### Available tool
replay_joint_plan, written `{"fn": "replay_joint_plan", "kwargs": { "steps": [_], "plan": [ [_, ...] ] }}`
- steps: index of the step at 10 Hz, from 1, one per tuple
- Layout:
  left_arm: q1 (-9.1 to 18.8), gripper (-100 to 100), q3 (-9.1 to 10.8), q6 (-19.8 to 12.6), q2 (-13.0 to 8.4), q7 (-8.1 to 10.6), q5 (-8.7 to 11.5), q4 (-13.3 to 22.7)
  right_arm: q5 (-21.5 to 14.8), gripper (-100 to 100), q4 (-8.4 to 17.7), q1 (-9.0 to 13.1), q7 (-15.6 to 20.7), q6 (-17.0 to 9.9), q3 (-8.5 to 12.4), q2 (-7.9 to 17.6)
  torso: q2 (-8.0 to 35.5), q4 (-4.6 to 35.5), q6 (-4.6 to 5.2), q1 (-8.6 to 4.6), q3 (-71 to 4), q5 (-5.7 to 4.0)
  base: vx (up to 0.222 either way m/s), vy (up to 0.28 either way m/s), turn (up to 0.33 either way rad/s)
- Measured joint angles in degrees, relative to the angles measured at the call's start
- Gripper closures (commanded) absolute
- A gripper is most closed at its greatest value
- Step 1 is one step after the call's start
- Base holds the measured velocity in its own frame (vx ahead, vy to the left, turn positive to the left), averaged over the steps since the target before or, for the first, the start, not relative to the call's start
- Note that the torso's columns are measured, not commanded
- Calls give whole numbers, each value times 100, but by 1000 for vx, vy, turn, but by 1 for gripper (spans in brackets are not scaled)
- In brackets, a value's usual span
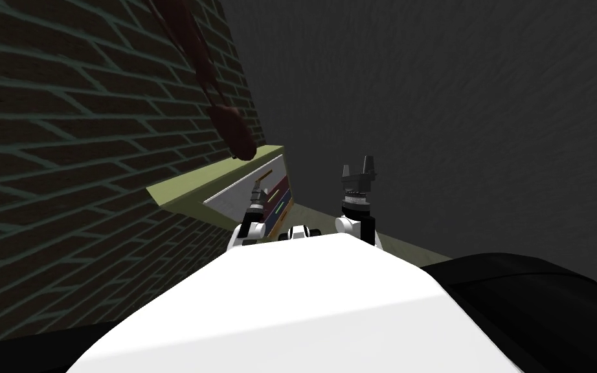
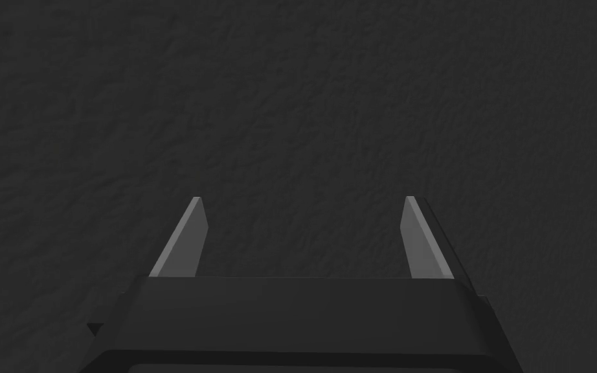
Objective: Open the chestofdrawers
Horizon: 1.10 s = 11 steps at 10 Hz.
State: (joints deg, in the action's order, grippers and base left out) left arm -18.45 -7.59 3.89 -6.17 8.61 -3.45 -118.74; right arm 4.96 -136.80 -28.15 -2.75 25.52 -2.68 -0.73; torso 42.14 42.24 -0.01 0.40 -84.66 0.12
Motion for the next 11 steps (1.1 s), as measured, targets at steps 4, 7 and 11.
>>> {"fn": "replay_joint_plan", "kwargs": {
  "steps": [4,7,11],
  "plan": [
    [-7,-100,24,-197,16,47,30,-160,0,0,0,0,0,0,-2,-2,9,5,2,-87,8,-27,64,83,-6],
    [70,100,190,-190,53,52,36,-112,0,0,1,4,0,-1,-3,-3,20,-10,27,-50,16,-6,-64,-15,-229],
    [147,100,831,-284,106,82,66,-8,0,0,0,1,0,0,-2,-2,5,1,-25,-26,4,-9,-107,-25,-321]
  ]
}}
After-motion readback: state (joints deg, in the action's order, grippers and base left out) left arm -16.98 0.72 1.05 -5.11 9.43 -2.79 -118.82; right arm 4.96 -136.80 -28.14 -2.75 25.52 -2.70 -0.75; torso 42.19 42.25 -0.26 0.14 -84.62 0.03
